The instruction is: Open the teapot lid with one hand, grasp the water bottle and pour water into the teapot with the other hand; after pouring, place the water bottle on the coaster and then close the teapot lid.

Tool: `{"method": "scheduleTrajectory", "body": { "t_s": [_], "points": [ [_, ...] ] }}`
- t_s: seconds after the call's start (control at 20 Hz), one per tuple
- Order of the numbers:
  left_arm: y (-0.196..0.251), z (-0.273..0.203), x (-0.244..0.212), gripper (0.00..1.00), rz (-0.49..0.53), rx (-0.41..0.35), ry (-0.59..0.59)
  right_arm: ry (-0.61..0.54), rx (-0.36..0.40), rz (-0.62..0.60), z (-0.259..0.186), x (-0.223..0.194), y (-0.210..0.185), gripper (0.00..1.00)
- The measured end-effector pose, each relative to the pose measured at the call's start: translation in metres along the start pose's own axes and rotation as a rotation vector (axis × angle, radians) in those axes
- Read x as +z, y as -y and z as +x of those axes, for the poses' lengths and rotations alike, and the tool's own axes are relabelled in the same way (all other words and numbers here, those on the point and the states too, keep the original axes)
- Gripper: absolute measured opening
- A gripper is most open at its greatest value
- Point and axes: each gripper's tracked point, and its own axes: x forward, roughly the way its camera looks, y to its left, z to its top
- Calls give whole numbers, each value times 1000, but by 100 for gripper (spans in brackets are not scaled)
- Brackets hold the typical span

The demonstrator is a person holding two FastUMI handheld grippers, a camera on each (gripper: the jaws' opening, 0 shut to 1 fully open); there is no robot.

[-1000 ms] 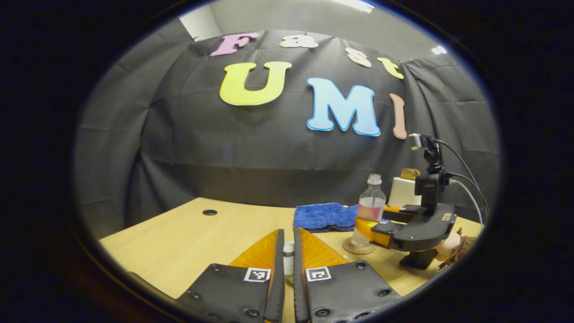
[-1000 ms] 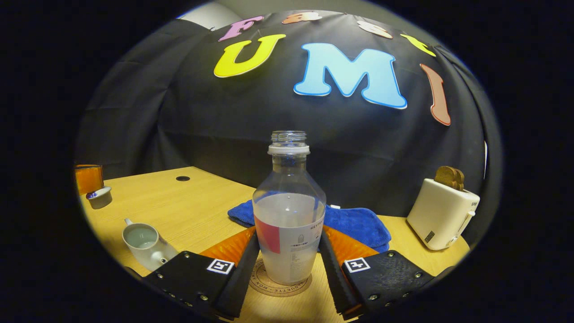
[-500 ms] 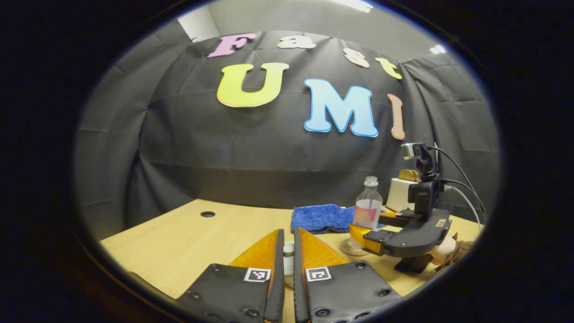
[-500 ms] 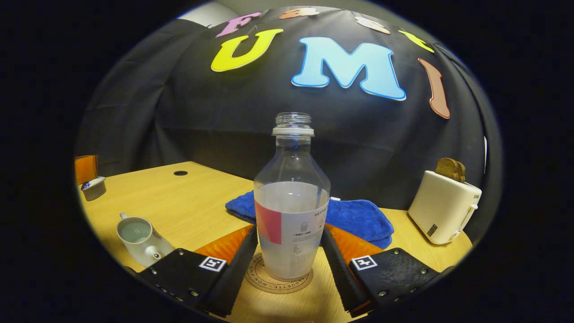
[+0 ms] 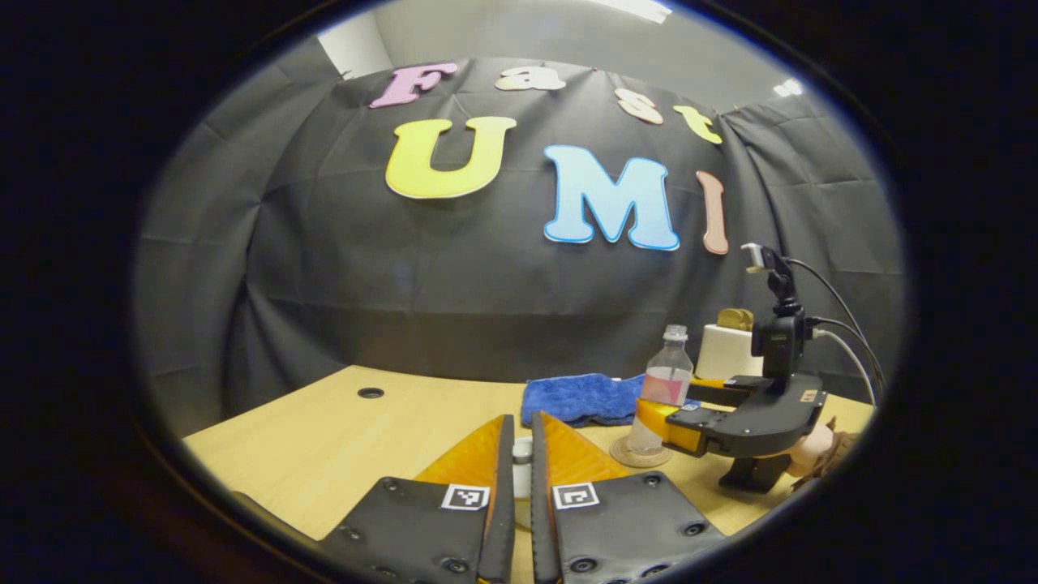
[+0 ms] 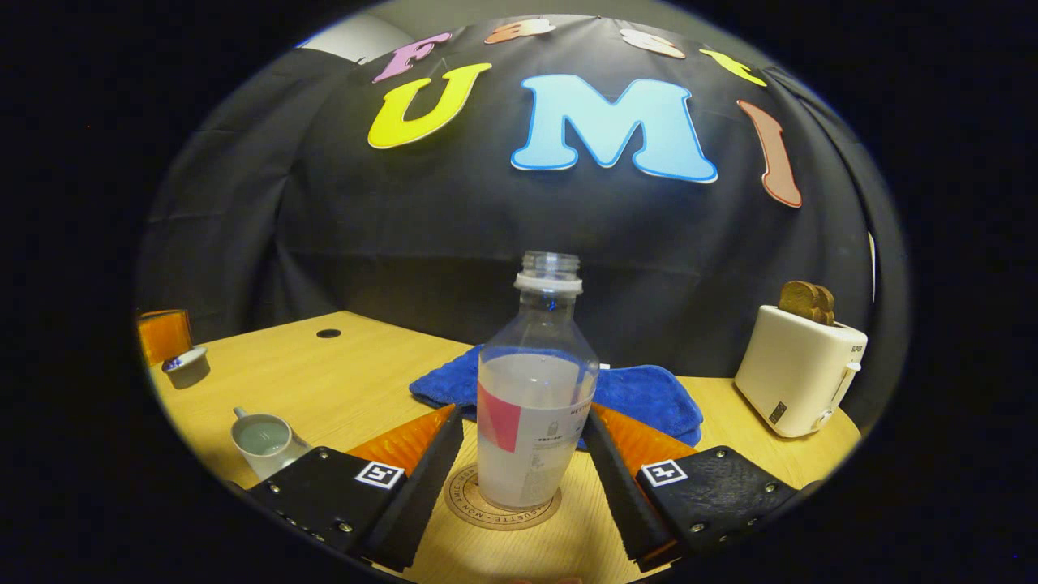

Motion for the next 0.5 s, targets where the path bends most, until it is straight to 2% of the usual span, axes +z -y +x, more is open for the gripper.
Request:
{"method": "scheduleTrajectory", "body": {
  "t_s": [0.15,0.5],
  "points": [
    [12,6,1,15,-2,-22,2,39,-3,22,-7,14,5,90],
    [22,28,-31,16,-17,-34,-76,108,-5,41,-36,37,17,90]
  ]
}}
